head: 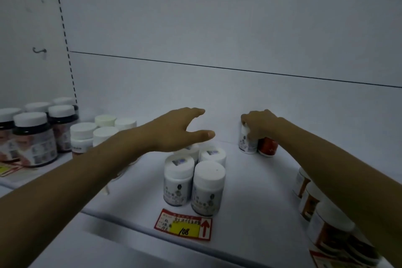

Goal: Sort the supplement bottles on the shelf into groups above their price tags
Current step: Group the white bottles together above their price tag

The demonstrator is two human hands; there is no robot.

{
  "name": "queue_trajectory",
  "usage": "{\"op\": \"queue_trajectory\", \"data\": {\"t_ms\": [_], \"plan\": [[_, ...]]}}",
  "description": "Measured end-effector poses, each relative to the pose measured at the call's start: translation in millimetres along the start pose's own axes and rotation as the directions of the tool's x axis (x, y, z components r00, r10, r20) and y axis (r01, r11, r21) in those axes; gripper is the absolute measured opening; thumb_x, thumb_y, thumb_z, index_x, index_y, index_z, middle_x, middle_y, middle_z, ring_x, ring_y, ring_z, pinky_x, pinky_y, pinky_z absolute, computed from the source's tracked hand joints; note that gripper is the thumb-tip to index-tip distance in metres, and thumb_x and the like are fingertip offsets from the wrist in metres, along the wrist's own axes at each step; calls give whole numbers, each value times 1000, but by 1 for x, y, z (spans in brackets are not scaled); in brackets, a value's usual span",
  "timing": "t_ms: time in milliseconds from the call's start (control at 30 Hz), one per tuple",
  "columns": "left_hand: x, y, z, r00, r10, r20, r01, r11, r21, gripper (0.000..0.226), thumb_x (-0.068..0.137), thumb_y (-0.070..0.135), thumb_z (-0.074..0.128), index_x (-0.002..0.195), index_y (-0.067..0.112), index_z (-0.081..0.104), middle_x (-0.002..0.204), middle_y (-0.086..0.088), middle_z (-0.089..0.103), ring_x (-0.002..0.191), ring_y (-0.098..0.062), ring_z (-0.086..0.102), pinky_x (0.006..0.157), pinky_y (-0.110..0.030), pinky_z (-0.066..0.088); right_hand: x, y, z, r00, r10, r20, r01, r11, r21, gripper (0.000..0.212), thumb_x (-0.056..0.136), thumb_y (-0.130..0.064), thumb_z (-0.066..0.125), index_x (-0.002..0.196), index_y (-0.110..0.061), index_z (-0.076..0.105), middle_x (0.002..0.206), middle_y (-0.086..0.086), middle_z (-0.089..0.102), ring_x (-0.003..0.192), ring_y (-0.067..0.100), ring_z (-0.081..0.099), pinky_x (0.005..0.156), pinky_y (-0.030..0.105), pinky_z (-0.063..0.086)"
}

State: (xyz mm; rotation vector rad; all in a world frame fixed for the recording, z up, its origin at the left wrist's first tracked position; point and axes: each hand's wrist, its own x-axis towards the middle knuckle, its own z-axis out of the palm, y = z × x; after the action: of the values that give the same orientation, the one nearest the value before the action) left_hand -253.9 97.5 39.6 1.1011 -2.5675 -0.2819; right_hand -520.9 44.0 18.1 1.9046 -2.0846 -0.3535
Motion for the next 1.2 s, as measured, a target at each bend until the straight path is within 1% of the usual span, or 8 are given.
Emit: {"op": "queue_trajectory", "data": {"t_ms": [200, 367, 533, 667, 867, 967, 1033, 1200], "plan": [[4, -10, 14, 995, -15, -100, 9, 998, -60, 63, 88, 50, 48, 143, 27, 27, 146, 7, 39, 128, -12, 42, 100, -27, 37, 8, -7, 6, 989, -54, -137, 61, 997, 47, 41, 88, -34, 57, 122, -15, 45, 119, 10, 49, 105, 29, 53, 85, 36, 40], [5, -20, 38, 967, -200, -155, 70, 800, -596, 45, 93, 34, 49, 136, 28, 38, 128, 10, 50, 112, -5, 48, 66, -4, 43, 8, -21, -3, 977, -125, -171, 183, 903, 388, 42, 80, -24, 67, 119, -19, 51, 115, 8, 48, 102, 24, 49, 78, 31, 41], [14, -36, 47, 935, -304, -183, 50, 623, -780, 37, 94, 35, 46, 130, 24, 47, 129, 9, 52, 114, -10, 50, 95, -28, 43, 4, -42, -29, 977, -148, -153, 212, 631, 746, 43, 80, -20, 69, 121, -20, 55, 118, 3, 51, 98, 14, 50, 82, 26, 44], [19, -51, 49, 938, -311, -150, 55, 564, -824, 34, 95, 34, 46, 127, 26, 49, 132, 5, 52, 116, -13, 51, 94, -29, 43, 6, -64, -41, 972, -214, -92, 193, 517, 834, 45, 78, -15, 71, 120, -20, 58, 120, 4, 54, 102, 19, 53, 83, 29, 47], [12, -62, 59, 943, -334, 8, 151, 403, -903, 42, 97, 42, 33, 136, 25, 39, 135, 6, 47, 118, -9, 46, 104, -33, 35, 15, -86, -48, 948, -314, -40, 212, 534, 819, 38, 76, -17, 75, 108, -25, 56, 118, 2, 57, 103, 20, 56, 87, 30, 48], [12, -65, 69, 950, -278, 140, 203, 213, -956, 30, 98, 42, 31, 95, 24, 55, 79, 15, 66, 71, 4, 61, 71, -16, 48, 20, -93, -44, 941, -339, 4, 204, 576, 792, 39, 76, -27, 76, 110, -26, 56, 116, 1, 58, 101, 19, 57, 84, 27, 49], [16, -68, 76, 949, -230, 215, 255, 161, -953, 34, 97, 46, 30, 82, 27, 53, 62, 12, 70, 73, -5, 66, 67, -19, 51, 20, -95, -43, 935, -354, 29, 193, 574, 796, 39, 77, -28, 76, 110, -26, 57, 117, 1, 59, 101, 18, 59, 83, 26, 52], [23, -72, 82, 950, -171, 262, 290, 167, -942, 43, 92, 56, 29, 109, 29, 58, 100, -3, 73, 102, -20, 65, 91, -32, 49, 18, -93, -47, 897, -431, 95, 174, 544, 821, 35, 82, -17, 70, 113, -25, 58, 119, 2, 61, 104, 19, 62, 86, 31, 56]]}}
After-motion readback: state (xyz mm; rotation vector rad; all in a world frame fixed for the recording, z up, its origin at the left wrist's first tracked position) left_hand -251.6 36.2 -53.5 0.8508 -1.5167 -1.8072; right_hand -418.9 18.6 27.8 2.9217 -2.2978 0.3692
